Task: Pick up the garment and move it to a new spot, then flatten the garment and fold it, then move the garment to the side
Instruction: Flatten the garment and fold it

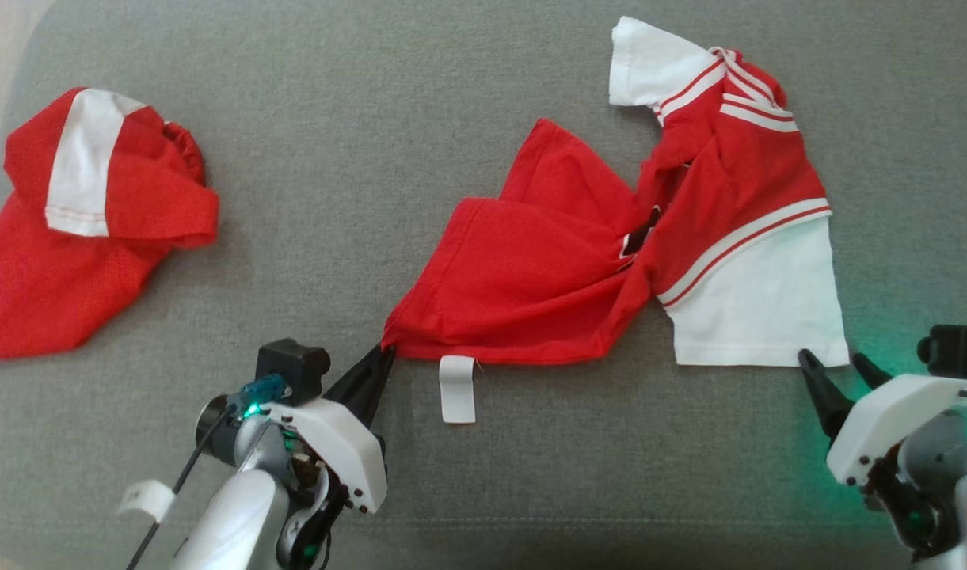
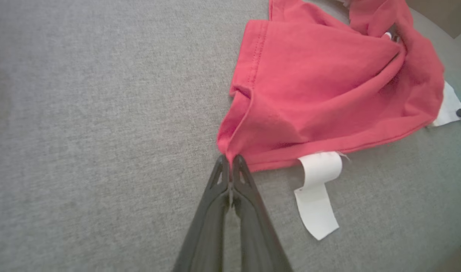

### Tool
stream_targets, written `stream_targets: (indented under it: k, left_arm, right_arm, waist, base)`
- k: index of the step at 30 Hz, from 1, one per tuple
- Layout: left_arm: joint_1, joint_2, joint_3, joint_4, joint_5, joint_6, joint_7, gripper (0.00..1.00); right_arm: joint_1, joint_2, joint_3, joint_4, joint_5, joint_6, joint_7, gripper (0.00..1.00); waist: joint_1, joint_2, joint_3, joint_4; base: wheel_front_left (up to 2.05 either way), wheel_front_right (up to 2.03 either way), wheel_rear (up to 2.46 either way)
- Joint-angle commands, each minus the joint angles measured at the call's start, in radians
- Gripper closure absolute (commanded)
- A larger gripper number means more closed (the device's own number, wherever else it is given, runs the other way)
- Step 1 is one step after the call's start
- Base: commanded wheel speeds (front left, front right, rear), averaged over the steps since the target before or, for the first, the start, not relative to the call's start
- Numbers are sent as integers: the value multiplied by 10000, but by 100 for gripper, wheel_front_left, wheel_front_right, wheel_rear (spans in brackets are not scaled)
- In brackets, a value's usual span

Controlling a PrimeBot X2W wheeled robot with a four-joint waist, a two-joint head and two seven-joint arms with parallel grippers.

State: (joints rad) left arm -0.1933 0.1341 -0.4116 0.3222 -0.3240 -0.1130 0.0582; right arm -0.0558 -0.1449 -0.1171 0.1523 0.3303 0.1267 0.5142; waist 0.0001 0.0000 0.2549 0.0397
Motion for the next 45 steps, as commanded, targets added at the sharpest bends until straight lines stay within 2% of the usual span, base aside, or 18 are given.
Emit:
stream_targets:
  k: [1,3,4,5,6,12,18,27,31,38,40,41,45]
  left_arm:
    - [-304,203,275,-360,26,66,-179,100]
    - [-306,215,276,-394,19,77,-270,100]
    - [-314,218,279,-415,15,81,-329,100]
    - [-326,226,283,-439,21,86,-410,100]
    - [-335,228,289,-460,15,85,-492,100]
    - [-341,295,540,-1013,34,276,-1343,100]
    - [-276,671,1395,-3047,114,988,-2111,100]
    - [-1213,1259,2223,-5771,314,1564,-1456,100]
    - [-1880,1463,2387,-6341,406,1593,-1138,100]
    - [-3705,1687,2409,-6884,374,1362,-471,100]
    - [-4066,1674,2383,-6900,331,1335,-329,100]
    - [-4189,1664,2357,-6863,325,1332,-265,100]
    - [-4559,1553,2280,-6409,115,1268,-132,100]
  right_arm:
    - [-298,-253,85,-326,28,40,200,0]
    - [-304,-202,20,-364,58,40,442,0]
    - [-307,-180,-1,-409,74,40,490,38]
    - [-301,-148,-38,-436,108,40,541,91]
    - [-290,-112,-83,-474,147,40,553,100]
    - [-53,136,-428,-1634,450,40,-562,100]
    - [-5,247,-472,-3846,233,40,-1973,100]
    - [-1728,-227,-556,-5786,51,40,-2740,100]
    - [-2693,-520,-662,-6108,61,40,-2823,100]
    - [-4808,-1188,-873,-6175,416,40,-2637,100]
    - [-4651,-1315,-735,-6195,529,40,-2967,100]
    - [-4827,-1525,-772,-6088,476,40,-2920,100]
    - [-5267,-1651,-735,-5518,784,40,-2697,100]
  waist:
    - [-1,0,57,67]
    - [-1,0,86,94]
    - [-1,0,98,107]
    - [-1,0,102,117]
    - [-1,0,95,128]
    - [-1,0,-308,198]
    - [-1,0,-1268,32]
    - [-1,0,-2356,-103]
    - [-1,0,-2597,-80]
    - [-1,0,-2785,78]
    - [-1,0,-2781,110]
    - [-1,0,-2790,123]
    - [-1,0,-2698,135]
  base:
    - [0,0,0]
    - [0,0,0]
    - [0,0,0]
    - [0,0,0]
    - [0,0,0]
    - [0,0,0]
    - [0,0,0]
    - [0,0,0]
    - [0,0,0]
    - [0,0,0]
    - [0,0,0]
    - [0,0,0]
    - [0,0,0]
